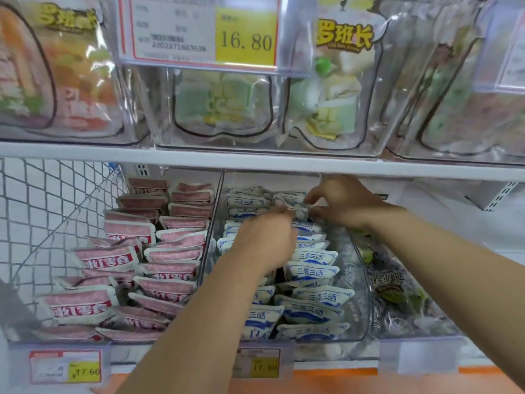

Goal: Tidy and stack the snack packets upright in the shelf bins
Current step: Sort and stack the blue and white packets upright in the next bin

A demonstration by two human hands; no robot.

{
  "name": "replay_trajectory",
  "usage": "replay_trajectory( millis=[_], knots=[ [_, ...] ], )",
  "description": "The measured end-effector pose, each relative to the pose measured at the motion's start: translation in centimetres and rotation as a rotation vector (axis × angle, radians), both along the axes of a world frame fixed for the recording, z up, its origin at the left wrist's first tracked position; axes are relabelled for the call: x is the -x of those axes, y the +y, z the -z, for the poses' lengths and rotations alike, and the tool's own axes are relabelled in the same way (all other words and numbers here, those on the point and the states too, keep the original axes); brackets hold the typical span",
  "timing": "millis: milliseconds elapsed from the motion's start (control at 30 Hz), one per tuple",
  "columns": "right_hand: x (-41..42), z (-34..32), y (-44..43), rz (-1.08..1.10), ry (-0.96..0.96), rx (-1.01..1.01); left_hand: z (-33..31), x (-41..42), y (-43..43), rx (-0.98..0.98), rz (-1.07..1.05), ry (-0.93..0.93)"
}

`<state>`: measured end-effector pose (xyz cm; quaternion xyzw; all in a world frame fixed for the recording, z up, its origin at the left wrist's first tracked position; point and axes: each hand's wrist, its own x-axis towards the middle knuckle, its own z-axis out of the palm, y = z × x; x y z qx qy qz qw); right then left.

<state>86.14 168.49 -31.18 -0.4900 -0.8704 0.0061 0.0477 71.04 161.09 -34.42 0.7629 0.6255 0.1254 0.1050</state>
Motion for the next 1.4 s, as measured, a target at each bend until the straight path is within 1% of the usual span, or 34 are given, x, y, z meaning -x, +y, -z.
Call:
replay_trajectory(
  millis=[100, 267, 467, 567, 667, 767, 867, 900, 967, 1000, 1033, 1100, 1167, 1233, 1300, 1333, 1367, 1400],
  knots=[
    [0.7, 0.3, 0.8, 0.013, -0.034, 0.023, 0.4, 0.1, 0.3, 0.086, 0.074, 0.056],
    [2.3, 1.0, 1.3, 0.081, -0.153, 0.033, 1.5, 0.6, -0.5, 0.018, 0.100, 0.028],
    [1.8, 0.0, 0.2, 0.031, -0.134, -0.041, 2.0, 1.2, -1.3, -0.030, 0.073, 0.018],
    [1.7, -0.4, -0.8, 0.015, -0.158, -0.071, 2.0, 1.1, -1.5, -0.049, 0.063, 0.015],
    [1.5, -1.1, -1.4, 0.078, -0.123, -0.132, 2.1, 1.1, -1.6, -0.054, 0.060, 0.014],
    [1.4, -1.9, -2.0, 0.164, -0.083, -0.129, 2.1, 1.2, -1.6, -0.058, 0.062, -0.005],
    [2.0, -1.3, -1.9, 0.126, -0.201, -0.163, 2.0, 1.2, -1.7, -0.066, 0.068, -0.003],
    [2.1, -0.8, -1.8, 0.099, -0.219, -0.140, 2.0, 1.2, -1.7, -0.067, 0.069, 0.001],
    [2.5, 0.1, -1.7, 0.032, -0.321, -0.115, 2.1, 1.2, -1.8, -0.081, 0.062, -0.006],
    [2.7, 0.5, -1.6, -0.027, -0.337, -0.063, 2.1, 1.2, -1.8, -0.101, 0.051, -0.023],
    [3.0, 0.8, -1.6, -0.047, -0.334, -0.014, 2.1, 1.1, -1.8, -0.120, 0.034, -0.047],
    [3.6, 0.5, -1.9, -0.001, -0.378, 0.007, 1.7, 0.9, -1.4, -0.147, 0.006, -0.087],
    [3.0, -0.2, -2.0, -0.071, -0.434, 0.007, 1.4, 0.4, -0.8, -0.159, 0.019, -0.094],
    [1.9, -0.6, -1.9, -0.083, -0.398, 0.100, 1.5, 0.0, -0.4, -0.167, 0.051, -0.087],
    [0.9, -0.7, -2.1, -0.051, -0.302, 0.223, 1.9, -0.1, -0.3, -0.148, 0.057, -0.062],
    [0.5, -0.8, -2.0, -0.039, -0.243, 0.234, 2.1, 0.0, -0.2, -0.142, 0.050, -0.042],
    [0.2, -0.8, -1.8, -0.025, -0.164, 0.187, 2.3, 0.1, -0.1, -0.142, 0.042, -0.022],
    [0.2, -0.6, -1.5, 0.009, -0.097, 0.098, 2.4, 0.2, 0.0, -0.147, 0.036, -0.006]
  ],
)
